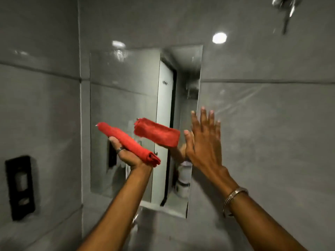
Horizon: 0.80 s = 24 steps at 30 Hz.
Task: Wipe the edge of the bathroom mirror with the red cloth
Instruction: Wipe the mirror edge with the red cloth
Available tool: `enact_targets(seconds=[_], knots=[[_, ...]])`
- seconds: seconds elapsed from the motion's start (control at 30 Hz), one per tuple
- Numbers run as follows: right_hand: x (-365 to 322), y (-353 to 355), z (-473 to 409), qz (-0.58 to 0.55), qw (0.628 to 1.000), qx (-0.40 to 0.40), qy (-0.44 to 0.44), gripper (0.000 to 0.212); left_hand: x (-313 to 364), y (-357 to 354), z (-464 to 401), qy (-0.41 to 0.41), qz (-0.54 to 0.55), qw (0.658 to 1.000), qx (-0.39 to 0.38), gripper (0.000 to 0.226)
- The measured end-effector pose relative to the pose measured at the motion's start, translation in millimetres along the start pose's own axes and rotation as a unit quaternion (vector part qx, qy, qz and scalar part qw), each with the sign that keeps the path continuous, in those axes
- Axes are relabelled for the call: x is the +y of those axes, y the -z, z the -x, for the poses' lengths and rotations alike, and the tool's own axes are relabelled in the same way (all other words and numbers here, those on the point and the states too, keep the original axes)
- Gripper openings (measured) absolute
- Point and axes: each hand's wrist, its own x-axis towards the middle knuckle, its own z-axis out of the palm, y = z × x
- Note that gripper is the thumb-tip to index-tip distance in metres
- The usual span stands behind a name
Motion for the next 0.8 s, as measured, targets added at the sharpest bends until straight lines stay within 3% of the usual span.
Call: enact_targets(seconds=[0.1,0.2,0.23,0.33,0.37,0.4,0.67,0.8], knots=[[32,26,-80,0.099,0.994,0.047,0.013,0.068,-16,-59,-45,-0.119,-0.06,0.988,-0.075,0.059],[53,50,-141,0.153,0.986,0.056,0.029,0.07,-35,-140,-78,-0.216,-0.265,0.927,-0.151,0.07],[57,52,-153,0.171,0.983,0.064,0.034,0.071,-47,-157,-88,-0.25,-0.359,0.879,-0.192,0.072],[61,47,-168,0.197,0.974,0.103,0.035,0.071,-84,-196,-105,-0.365,-0.635,0.631,-0.254,0.083],[62,43,-169,0.199,0.973,0.115,0.036,0.071,-92,-202,-107,-0.384,-0.674,0.581,-0.247,0.084],[63,40,-169,0.197,0.972,0.125,0.036,0.07,-97,-206,-106,-0.397,-0.689,0.556,-0.24,0.083],[66,34,-171,0.204,0.967,0.15,0.04,0.07,-113,-217,-89,-0.477,-0.681,0.447,-0.33,0.071],[67,33,-173,0.21,0.965,0.15,0.039,0.07,-118,-220,-84,-0.475,-0.691,0.433,-0.33,0.08]])
